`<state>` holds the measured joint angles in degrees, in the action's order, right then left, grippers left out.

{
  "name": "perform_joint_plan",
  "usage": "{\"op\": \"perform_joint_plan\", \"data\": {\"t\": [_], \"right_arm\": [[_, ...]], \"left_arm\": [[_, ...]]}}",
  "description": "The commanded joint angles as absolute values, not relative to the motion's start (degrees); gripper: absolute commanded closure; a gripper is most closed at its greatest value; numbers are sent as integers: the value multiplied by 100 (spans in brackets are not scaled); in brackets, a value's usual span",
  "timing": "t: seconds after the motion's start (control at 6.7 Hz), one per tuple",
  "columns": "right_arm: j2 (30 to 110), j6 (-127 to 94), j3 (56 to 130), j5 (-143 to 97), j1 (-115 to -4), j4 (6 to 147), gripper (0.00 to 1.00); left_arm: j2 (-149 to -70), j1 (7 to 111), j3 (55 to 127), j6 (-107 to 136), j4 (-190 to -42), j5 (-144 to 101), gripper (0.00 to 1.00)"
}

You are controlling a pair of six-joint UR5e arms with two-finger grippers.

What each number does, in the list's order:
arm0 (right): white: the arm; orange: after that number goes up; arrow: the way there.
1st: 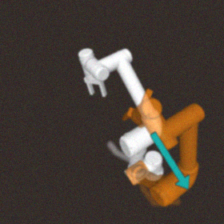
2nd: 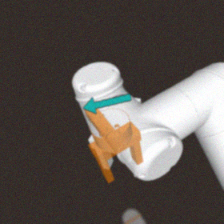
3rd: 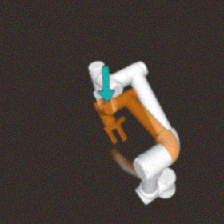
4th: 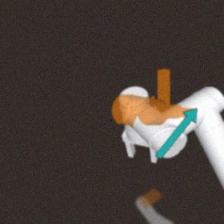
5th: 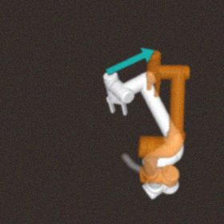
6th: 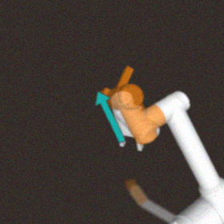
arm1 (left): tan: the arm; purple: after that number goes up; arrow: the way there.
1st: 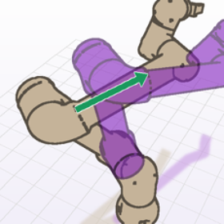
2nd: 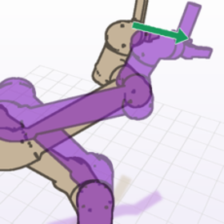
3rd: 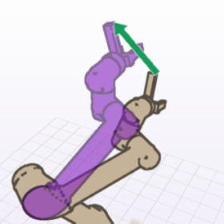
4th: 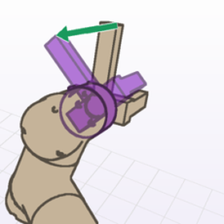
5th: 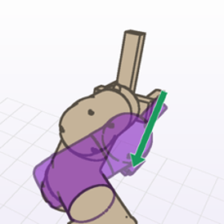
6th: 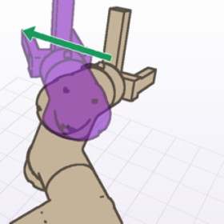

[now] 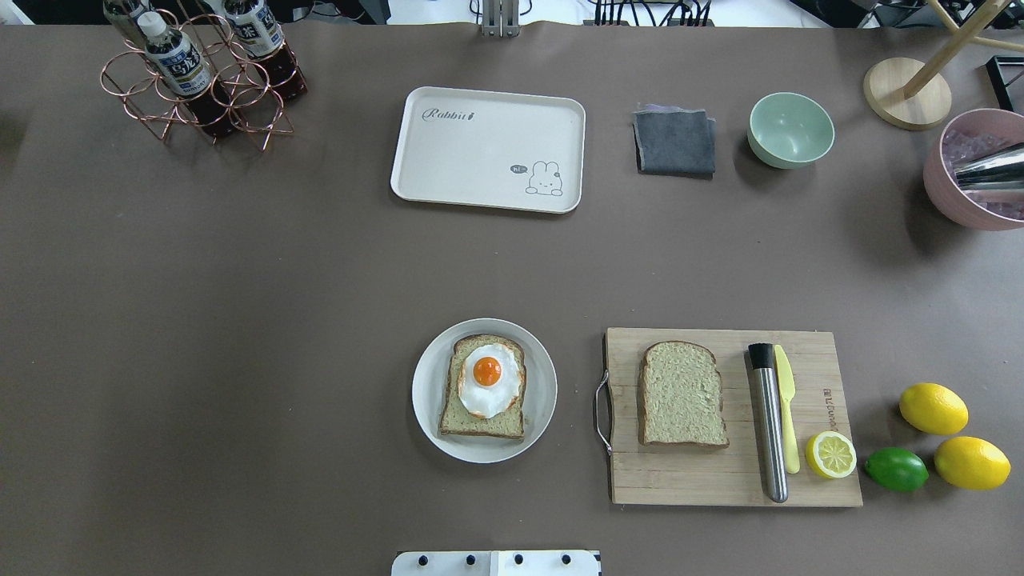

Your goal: Make sandwich and place on tray

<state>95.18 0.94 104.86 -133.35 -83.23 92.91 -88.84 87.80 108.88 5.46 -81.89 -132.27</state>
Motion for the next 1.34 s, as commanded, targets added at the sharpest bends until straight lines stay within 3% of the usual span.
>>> {"op": "perform_joint_plan", "data": {"t": [0.0, 1.19], "right_arm": [[9519, 97, 10485, -13333, -8315, 9290, 0], [9283, -909, 11100, -13403, -7499, 9290, 0]], "left_arm": [[-8833, 8772, 10924, 571, -8191, -13236, 2], [-8789, 8763, 10828, 545, -8191, -13228, 2]]}}
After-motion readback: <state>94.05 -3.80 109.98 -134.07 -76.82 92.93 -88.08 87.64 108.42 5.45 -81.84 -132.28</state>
